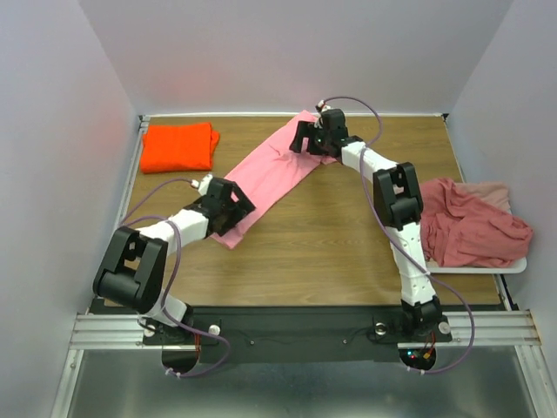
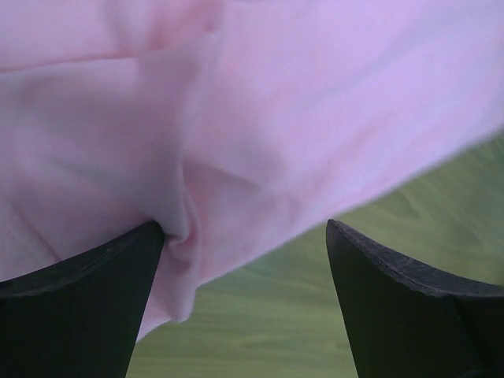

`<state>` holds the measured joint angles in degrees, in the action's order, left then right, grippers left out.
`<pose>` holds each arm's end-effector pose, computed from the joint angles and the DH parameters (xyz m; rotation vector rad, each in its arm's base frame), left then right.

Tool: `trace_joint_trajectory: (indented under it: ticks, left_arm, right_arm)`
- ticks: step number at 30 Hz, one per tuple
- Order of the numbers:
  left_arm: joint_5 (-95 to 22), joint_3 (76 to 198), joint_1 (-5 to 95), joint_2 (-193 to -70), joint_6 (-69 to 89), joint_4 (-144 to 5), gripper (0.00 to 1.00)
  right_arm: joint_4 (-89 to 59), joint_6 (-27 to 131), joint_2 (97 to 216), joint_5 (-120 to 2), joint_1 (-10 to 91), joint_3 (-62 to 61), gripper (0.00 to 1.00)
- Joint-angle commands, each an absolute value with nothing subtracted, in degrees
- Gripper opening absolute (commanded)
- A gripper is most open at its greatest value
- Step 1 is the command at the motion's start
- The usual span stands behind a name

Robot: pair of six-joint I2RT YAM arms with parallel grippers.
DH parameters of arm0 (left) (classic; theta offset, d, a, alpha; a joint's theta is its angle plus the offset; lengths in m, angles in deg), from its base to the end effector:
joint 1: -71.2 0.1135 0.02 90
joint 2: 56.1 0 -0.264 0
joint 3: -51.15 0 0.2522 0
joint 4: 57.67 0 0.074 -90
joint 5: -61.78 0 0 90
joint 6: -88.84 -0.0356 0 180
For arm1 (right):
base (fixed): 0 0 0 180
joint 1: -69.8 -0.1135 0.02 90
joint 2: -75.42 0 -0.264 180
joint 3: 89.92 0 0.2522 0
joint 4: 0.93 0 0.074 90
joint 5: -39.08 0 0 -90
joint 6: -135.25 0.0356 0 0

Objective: Fold and stack the t-shirts
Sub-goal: Fold the tshirt

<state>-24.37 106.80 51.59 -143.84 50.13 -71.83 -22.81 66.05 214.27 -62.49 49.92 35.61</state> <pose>0.2825 -0.0981 0.1642 -0.6965 2.3345 -0.5006 0.5178 0.1948 0.1664 -0.0995 2.2373 0.6154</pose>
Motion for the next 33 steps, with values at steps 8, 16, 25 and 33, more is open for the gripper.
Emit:
trace_joint_trajectory:
  ticks: [8, 16, 25, 33]
  left_arm:
    - [-41.7, 101.1, 25.0, -150.5, 70.3, -78.4, 0.98]
    - [-37.9, 109.2, 16.7, -151.0, 72.1, -84.3, 0.98]
    - [-26.6, 119.9, 14.4, -140.5, 69.2, -92.7, 0.98]
    - [-15.5, 114.8, 14.1, -125.5, 75.6, -105.4, 0.98]
  right_arm:
    - [-24.5, 67.1, 235.3, -73.9, 49.7, 63.1, 1.00]
    - [-18.9, 67.5, 235.6, -74.2, 49.7, 63.7, 1.00]
    - [-18.6, 67.8, 226.0, -80.0, 49.5, 63.2, 1.00]
    - [-20.3, 67.5, 203.7, -76.7, 49.6, 45.5, 1.00]
